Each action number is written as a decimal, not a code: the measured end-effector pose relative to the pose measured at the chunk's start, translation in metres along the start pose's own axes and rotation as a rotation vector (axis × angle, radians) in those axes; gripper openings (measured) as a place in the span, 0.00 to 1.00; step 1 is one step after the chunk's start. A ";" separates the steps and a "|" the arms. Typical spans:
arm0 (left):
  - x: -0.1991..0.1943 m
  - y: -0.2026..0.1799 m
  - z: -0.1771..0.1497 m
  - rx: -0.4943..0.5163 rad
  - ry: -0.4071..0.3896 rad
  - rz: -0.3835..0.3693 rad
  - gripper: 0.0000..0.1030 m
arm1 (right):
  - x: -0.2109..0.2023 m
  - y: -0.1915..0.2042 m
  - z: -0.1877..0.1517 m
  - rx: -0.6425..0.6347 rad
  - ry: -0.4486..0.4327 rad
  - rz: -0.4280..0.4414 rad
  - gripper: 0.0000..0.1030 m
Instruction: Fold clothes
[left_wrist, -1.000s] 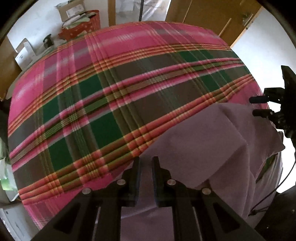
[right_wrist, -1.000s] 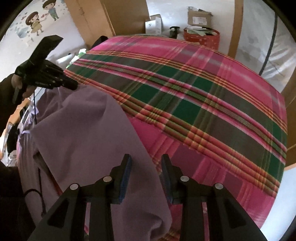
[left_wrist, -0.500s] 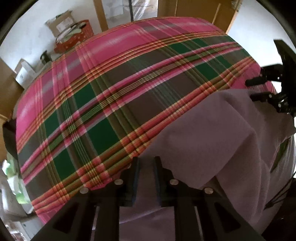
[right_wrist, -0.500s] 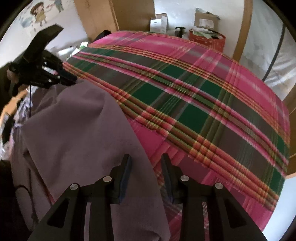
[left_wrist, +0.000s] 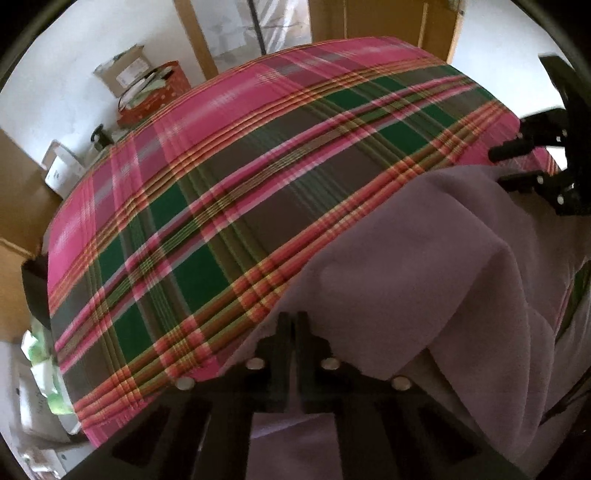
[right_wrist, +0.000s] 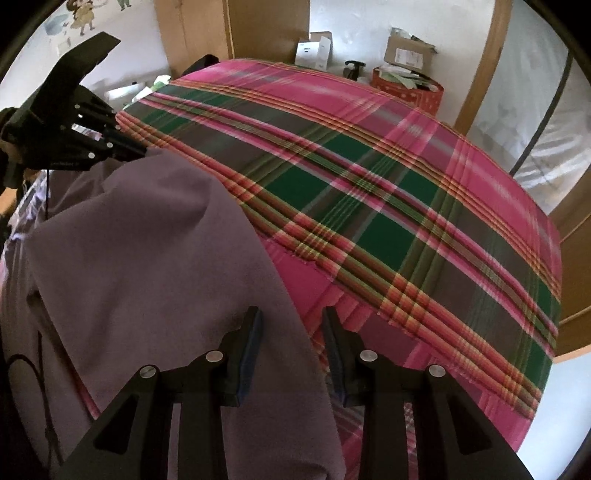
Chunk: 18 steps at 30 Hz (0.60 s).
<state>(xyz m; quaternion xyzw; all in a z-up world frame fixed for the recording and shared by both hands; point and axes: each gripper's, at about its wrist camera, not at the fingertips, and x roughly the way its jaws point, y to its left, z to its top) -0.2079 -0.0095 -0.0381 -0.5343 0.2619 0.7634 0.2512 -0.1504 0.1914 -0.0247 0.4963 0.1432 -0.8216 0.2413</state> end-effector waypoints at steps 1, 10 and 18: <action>0.000 -0.005 0.001 0.014 -0.003 0.020 0.01 | -0.001 0.000 0.000 -0.002 -0.002 -0.004 0.32; -0.019 0.019 0.003 -0.103 -0.065 0.023 0.01 | -0.007 -0.001 -0.001 -0.017 -0.022 -0.042 0.02; -0.029 0.042 0.022 -0.198 -0.111 0.002 0.01 | -0.014 -0.018 0.009 -0.014 -0.064 -0.180 0.02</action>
